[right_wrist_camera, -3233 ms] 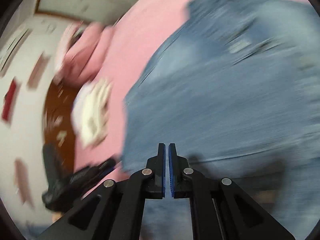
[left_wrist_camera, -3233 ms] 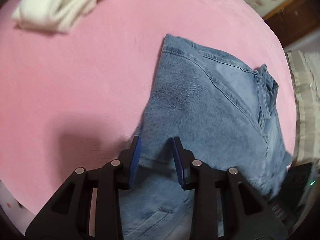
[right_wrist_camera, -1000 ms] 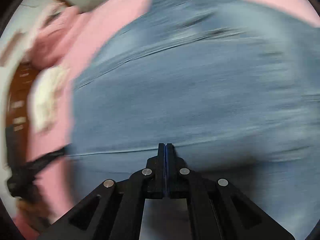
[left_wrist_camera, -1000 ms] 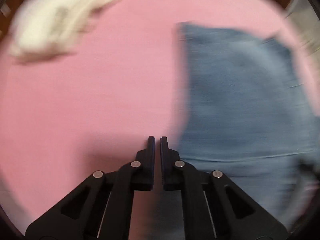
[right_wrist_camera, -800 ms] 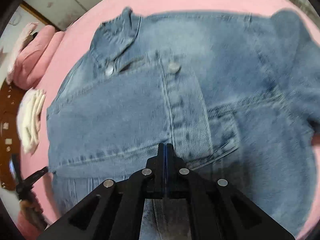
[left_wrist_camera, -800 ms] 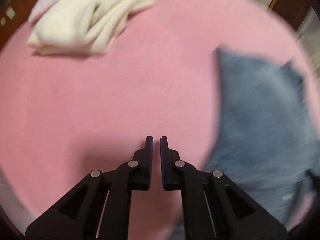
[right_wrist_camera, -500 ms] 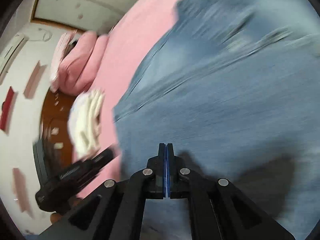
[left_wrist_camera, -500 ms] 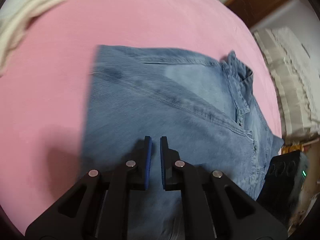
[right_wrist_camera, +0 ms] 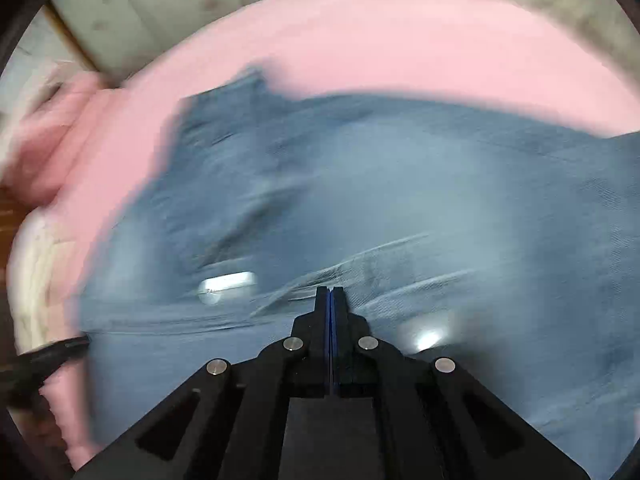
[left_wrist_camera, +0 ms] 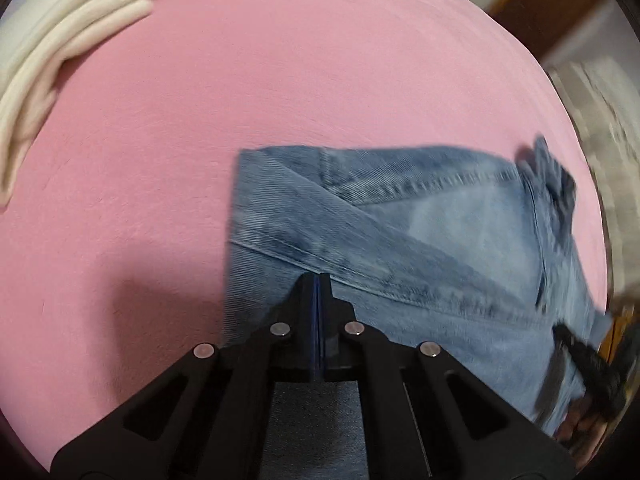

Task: Fold large clothes

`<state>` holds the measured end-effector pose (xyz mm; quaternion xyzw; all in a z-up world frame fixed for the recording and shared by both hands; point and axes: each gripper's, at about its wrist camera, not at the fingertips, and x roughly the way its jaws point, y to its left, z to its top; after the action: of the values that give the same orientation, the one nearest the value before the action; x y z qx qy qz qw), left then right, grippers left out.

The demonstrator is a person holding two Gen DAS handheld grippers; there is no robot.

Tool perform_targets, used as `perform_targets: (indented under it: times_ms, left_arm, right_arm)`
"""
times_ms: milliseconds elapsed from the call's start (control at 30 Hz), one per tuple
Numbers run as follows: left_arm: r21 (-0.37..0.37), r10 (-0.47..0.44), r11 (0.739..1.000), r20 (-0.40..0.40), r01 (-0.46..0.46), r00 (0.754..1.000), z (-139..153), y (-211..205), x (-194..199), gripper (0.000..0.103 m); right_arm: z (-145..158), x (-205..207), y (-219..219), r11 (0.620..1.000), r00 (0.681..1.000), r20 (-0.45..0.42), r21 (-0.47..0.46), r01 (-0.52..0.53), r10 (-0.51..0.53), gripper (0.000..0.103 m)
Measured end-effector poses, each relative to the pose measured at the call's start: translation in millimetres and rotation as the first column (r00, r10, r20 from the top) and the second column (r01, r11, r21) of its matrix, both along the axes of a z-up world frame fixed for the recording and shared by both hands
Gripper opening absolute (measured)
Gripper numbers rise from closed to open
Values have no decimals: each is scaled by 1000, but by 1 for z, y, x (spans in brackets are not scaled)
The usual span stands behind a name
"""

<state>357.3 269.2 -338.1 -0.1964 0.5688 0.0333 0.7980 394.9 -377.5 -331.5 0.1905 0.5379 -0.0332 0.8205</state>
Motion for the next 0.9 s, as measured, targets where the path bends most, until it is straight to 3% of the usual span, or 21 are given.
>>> perform_targets:
  times_ms: [33, 67, 133, 200, 267, 333, 367, 433, 533, 633, 700, 733, 800, 833, 900]
  left_arm:
    - [10, 9, 1000, 1, -9, 1000, 4, -2, -1, 1]
    - [18, 2, 1000, 12, -3, 1000, 10, -6, -3, 1]
    - [-38, -75, 996, 56, 77, 996, 21, -22, -7, 1]
    - [-88, -134, 987, 29, 136, 991, 24, -50, -11, 1]
    - [-142, -148, 979, -18, 144, 989, 18, -68, -16, 1]
    - [-164, -131, 979, -68, 118, 989, 6, -79, -25, 1]
    - [-163, -115, 981, -83, 101, 990, 1, -81, -29, 1]
    - [-174, -71, 983, -105, 52, 992, -7, -70, -39, 1]
    - [-135, 32, 990, -116, -48, 993, -11, -30, -58, 1]
    - [-18, 90, 996, -121, -93, 989, -7, 4, -72, 1]
    - [5, 149, 989, -130, -150, 980, -2, 18, -78, 1]
    - [6, 173, 985, -131, -173, 976, 1, 24, -81, 1]
    - [-9, 192, 981, -119, -194, 974, 10, 21, -84, 1]
    - [-35, 182, 982, -103, -187, 978, 15, 15, -86, 1]
    - [-93, 142, 984, -80, -149, 987, 25, 0, -92, 1]
  right_arm:
    - [3, -2, -1, 1000, 1000, -2, -2, 29, -29, 0]
    - [10, -4, 8, 997, 999, 1, -70, 36, -36, 0]
    - [18, -9, 37, 997, 997, 44, -45, -57, 59, 0]
    - [19, -15, 74, 983, 985, 81, 89, -162, 155, 0]
    - [5, -20, 120, 933, 974, 84, 280, -228, 212, 0]
    - [-12, -27, 157, 892, 968, 28, 384, -240, 249, 0]
    - [-20, -27, 168, 892, 966, -10, 385, -235, 258, 0]
    - [-32, -31, 173, 915, 968, -40, 339, -219, 247, 0]
    - [-33, -38, 126, 941, 991, -40, 320, -111, 130, 0]
    - [-21, -49, 70, 983, 998, -15, 172, -63, 67, 0]
    - [-8, -47, 46, 995, 999, -52, -101, -1, -4, 0]
    - [-2, -45, 35, 991, 999, -41, -136, 17, -23, 0]
    - [3, -44, 15, 994, 993, -58, -30, 105, -106, 0]
    - [6, -44, 12, 989, 987, -71, -37, 142, -144, 0]
    - [13, -46, 26, 994, 992, -65, -26, 104, -106, 0]
